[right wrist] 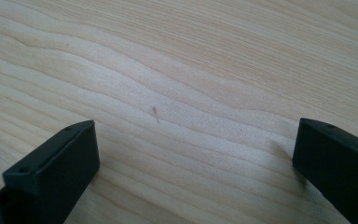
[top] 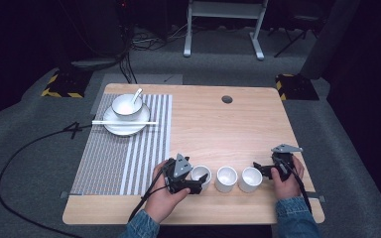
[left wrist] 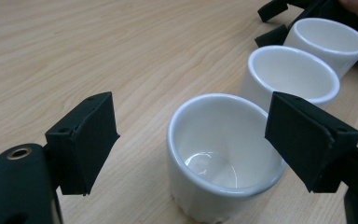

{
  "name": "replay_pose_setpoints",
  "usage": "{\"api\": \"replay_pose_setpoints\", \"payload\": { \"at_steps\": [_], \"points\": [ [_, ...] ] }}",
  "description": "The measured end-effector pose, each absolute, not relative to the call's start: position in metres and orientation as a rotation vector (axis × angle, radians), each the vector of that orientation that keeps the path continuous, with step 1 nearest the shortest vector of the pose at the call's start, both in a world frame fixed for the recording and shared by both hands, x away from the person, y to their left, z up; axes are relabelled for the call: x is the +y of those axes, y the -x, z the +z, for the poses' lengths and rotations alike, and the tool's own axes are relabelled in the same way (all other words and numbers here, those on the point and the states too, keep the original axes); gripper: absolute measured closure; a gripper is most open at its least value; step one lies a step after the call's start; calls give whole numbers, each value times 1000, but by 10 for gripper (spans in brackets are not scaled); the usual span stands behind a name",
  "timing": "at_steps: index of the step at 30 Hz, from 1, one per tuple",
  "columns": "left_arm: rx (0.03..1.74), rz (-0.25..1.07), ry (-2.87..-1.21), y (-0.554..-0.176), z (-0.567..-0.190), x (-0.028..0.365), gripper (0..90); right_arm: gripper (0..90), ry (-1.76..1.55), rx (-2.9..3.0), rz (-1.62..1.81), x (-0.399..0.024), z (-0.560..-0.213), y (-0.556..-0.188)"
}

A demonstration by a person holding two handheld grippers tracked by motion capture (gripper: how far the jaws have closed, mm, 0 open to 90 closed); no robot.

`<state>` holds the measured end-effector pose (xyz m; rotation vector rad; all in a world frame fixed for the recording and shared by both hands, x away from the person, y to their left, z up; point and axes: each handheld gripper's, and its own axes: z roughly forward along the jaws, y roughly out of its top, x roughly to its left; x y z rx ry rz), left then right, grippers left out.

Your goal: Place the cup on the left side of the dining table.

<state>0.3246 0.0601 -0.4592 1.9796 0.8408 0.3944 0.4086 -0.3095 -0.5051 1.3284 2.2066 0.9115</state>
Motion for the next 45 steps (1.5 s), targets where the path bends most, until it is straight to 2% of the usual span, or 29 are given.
{"api": "replay_pose_setpoints", "payload": {
  "at_steps": [6,17,19,22,24,37,45],
  "points": [
    [814,343,-1959,-323,-467,51,166,3,-1328,2206,911,-309,-505,-409],
    [810,350,-2027,-324,-488,43,176,3,-1329,2207,911,-309,-505,-409],
    [812,337,-2026,-324,-491,42,191,3,-1328,2206,911,-310,-505,-409],
    [791,370,-2038,-325,-493,41,267,3,-1328,2207,911,-310,-505,-409],
    [791,364,-2037,-325,-493,42,268,3,-1329,2206,911,-309,-505,-409],
    [782,364,-2061,-327,-483,43,271,3,-1329,2206,911,-309,-505,-409],
    [828,396,-2038,-336,-459,67,271,3,-1329,2206,911,-309,-505,-409]
  ]
}}
